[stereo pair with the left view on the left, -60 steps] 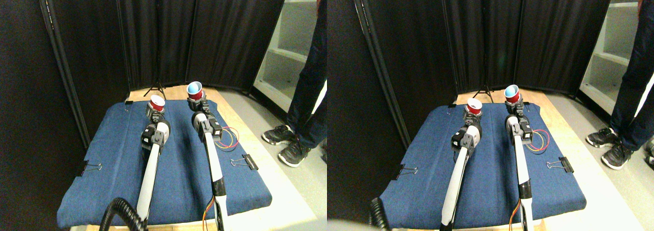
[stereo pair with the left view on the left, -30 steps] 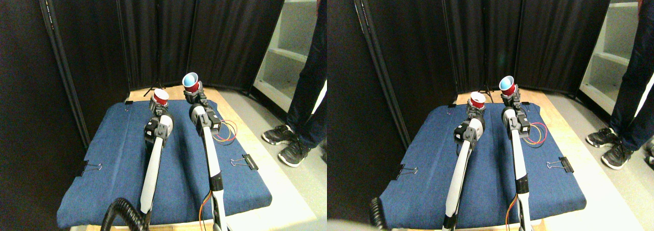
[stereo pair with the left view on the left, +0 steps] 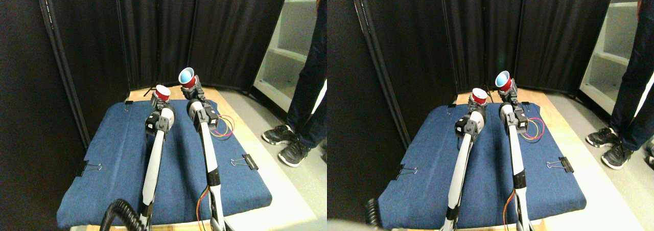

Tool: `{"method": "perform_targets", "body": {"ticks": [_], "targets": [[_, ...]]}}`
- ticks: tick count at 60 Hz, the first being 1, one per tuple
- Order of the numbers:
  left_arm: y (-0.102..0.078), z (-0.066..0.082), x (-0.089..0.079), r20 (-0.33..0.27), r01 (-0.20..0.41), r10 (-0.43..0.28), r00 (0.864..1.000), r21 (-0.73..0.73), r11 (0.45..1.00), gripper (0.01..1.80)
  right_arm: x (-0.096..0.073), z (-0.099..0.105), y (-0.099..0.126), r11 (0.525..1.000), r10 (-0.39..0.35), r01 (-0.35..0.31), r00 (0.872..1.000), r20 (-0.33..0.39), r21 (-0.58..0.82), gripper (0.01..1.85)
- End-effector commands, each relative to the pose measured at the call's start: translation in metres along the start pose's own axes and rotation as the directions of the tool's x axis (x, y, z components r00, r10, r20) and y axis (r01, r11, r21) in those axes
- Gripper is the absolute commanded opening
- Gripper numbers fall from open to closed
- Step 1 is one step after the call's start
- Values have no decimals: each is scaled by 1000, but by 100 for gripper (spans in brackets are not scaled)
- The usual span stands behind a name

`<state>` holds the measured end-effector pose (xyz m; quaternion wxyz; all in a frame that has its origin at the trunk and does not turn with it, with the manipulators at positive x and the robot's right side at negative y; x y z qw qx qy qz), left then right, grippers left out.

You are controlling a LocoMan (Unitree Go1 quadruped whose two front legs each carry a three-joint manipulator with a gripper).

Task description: Pour (bimanual)

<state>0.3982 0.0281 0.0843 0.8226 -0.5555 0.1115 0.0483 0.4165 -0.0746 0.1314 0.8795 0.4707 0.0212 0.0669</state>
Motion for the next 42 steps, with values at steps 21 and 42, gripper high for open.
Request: {"method": "perform_targets", "body": {"ticks": [21, 42], "targets": [[-7, -1, -7, 12, 42, -42, 999, -28, 999, 33, -2, 0, 31, 997, 56, -57, 998, -19, -52, 33], [-9, 1, -11, 9, 48, -48, 999, -31, 998, 33, 1, -6, 32, 991, 67, -72, 997, -48, -114, 35]]}}
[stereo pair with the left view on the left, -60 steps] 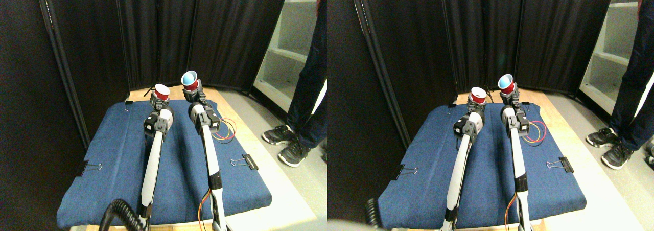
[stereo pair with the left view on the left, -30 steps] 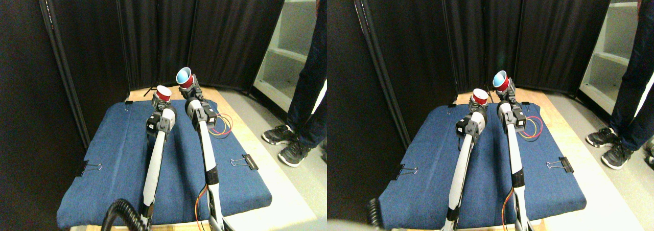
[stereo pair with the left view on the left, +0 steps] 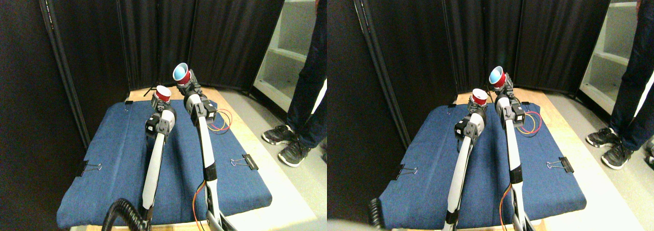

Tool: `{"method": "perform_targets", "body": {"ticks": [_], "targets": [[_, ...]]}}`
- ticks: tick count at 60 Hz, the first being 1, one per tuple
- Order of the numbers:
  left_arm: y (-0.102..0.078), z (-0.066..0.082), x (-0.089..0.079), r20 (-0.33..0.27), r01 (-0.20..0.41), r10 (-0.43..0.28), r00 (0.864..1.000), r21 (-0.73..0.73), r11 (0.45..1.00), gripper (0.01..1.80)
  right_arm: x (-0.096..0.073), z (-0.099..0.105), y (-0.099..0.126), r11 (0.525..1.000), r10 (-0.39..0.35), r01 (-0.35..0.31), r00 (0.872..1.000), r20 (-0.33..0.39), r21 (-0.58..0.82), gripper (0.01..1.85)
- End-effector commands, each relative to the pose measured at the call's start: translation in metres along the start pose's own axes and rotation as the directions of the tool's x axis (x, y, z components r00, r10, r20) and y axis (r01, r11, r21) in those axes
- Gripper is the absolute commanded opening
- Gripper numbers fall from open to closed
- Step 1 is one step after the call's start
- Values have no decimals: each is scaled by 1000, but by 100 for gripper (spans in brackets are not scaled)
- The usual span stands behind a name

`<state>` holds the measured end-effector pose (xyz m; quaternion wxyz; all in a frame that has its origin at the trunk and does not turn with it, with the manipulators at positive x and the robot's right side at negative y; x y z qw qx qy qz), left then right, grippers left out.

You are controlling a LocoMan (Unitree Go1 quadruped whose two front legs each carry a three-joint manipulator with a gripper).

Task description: Pour (bimanual)

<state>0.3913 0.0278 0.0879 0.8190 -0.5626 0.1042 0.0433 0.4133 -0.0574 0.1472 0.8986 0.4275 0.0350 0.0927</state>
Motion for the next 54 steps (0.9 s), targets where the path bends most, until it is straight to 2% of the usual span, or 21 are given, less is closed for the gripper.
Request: {"method": "perform_targets", "body": {"ticks": [1, 5, 15, 21, 29, 40, 53, 54], "targets": [[-7, 0, -3, 4, 31, -31, 1000, -15, 999, 33, 1, 0, 9, 999, 41, -40, 999, 10, -24, 35], [-7, 1, -4, 3, 32, -32, 999, -17, 999, 33, 1, -2, 9, 996, 47, -46, 999, 7, -78, 35], [-7, 1, -5, 8, 32, -32, 999, -15, 999, 33, -2, -5, 8, 995, 32, -34, 999, -15, -96, 35], [-8, 1, -5, 4, 36, -36, 999, -19, 999, 33, -8, -9, 10, 983, 15, -19, 1000, -20, -182, 36], [-9, 0, -6, -9, 41, -41, 999, -25, 999, 33, -7, -12, 9, 981, 3, -7, 1000, -20, -193, 36], [-11, -4, -7, -4, 34, -34, 999, -22, 999, 33, -9, -12, 12, 978, 18, -23, 999, -27, -207, 36], [-11, -6, -5, -13, 37, -37, 999, -28, 999, 33, -12, -11, 17, 950, 11, -19, 1000, -26, -313, 35], [-12, -6, -5, -9, 34, -34, 999, -32, 999, 33, -12, -11, 18, 935, 18, -26, 999, -27, -354, 36]]}}
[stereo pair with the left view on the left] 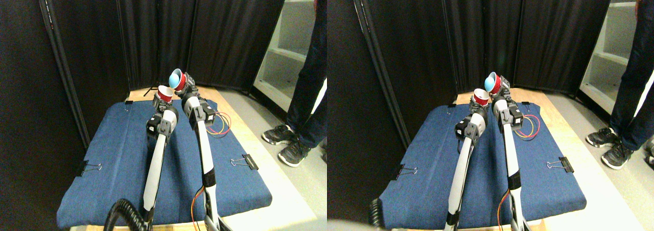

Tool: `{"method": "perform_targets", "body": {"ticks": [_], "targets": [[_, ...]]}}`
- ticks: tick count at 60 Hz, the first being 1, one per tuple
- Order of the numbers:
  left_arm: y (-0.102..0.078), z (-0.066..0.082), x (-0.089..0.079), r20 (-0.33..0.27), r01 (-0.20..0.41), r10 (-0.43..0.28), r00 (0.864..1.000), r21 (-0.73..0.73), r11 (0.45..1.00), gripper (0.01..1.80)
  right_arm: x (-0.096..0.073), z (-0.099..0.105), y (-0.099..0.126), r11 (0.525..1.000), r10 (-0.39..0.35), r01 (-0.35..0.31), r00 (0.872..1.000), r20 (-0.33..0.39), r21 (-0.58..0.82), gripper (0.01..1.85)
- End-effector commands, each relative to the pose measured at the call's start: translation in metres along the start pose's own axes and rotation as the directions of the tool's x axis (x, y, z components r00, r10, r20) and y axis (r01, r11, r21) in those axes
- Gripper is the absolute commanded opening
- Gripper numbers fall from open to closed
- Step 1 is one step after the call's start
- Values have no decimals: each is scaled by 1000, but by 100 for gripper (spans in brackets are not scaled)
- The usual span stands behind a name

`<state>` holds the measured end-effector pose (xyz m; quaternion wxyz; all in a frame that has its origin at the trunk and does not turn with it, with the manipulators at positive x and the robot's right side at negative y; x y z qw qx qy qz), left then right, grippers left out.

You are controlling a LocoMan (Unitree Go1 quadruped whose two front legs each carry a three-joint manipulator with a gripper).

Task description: Pour (bimanual)

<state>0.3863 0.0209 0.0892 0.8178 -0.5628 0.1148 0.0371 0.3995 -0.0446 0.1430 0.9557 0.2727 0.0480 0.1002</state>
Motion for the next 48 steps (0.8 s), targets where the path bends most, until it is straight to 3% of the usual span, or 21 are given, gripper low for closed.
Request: {"method": "perform_targets", "body": {"ticks": [1, 17, 31, 37, 48], "targets": [[-9, 0, 0, 15, 36, -36, 999, -32, 999, 33, -1, 7, 10, 999, 35, -34, 999, 37, -37, 36], [-8, 1, 0, 17, 32, -31, 999, -36, 999, 33, -2, 3, 15, 971, 11, 3, 998, 55, -238, 37], [-8, 3, -3, 19, 36, -35, 999, -31, 999, 33, -1, 1, 17, 939, 62, -40, 997, 53, -341, 33], [-7, 3, -3, 18, 35, -35, 999, -30, 999, 33, -2, 0, 18, 915, 42, -9, 997, 72, -402, 33], [-6, 1, -1, 23, 30, -29, 999, -21, 999, 33, 2, 2, 10, 927, 38, -3, 996, 84, -375, 37]]}}
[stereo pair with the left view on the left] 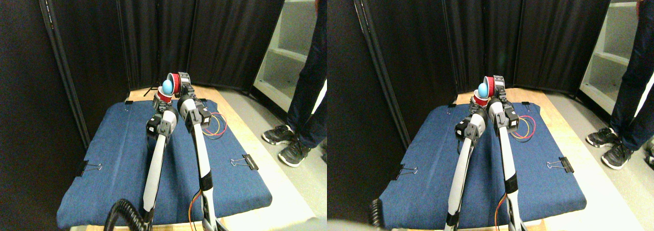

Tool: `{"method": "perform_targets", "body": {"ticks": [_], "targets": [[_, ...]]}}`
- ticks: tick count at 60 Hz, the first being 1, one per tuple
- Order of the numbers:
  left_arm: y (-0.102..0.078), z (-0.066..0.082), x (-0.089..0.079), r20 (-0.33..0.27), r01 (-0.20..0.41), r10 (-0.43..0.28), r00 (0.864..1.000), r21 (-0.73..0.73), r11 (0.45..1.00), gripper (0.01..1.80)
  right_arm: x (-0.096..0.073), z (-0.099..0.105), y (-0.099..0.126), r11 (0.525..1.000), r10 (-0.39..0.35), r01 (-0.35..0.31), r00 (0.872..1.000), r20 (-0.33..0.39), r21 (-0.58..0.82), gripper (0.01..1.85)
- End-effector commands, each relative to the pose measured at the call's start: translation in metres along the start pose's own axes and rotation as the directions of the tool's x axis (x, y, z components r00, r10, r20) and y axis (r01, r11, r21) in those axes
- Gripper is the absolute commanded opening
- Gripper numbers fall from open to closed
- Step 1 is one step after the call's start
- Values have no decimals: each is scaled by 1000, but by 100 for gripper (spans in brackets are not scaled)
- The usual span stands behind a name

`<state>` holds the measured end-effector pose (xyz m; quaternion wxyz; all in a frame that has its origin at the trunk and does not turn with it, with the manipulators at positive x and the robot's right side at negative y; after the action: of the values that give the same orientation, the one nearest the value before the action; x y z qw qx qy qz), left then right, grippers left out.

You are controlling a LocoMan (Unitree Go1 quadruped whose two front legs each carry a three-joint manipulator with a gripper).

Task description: Pour (bimanual)

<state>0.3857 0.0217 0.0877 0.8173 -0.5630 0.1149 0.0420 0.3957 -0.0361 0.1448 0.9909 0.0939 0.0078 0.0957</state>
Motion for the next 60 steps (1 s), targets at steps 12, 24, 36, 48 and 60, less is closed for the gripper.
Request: {"method": "perform_targets", "body": {"ticks": [12, 24, 36, 48, 60], "targets": [[-9, 1, 1, 15, 34, -34, 999, -23, 999, 33, 3, 5, -7, 989, 33, -20, 995, 90, -144, 33], [-8, 1, 2, 13, 38, -37, 999, -22, 999, 33, 4, 6, -9, 971, -43, 29, 998, 55, 235, 33], [-7, 5, 1, 30, 47, -46, 998, -35, 998, 33, 11, 3, -28, 656, -101, 51, 995, 21, 753, 33], [-3, 11, 1, 45, 56, -53, 998, -59, 997, 33, 8, -3, -44, 280, -133, 63, 991, -27, 958, 33], [5, 16, 3, 59, 55, -51, 997, -55, 997, 33, 2, -20, -65, 119, -145, 42, 989, -24, 992, 33]]}}
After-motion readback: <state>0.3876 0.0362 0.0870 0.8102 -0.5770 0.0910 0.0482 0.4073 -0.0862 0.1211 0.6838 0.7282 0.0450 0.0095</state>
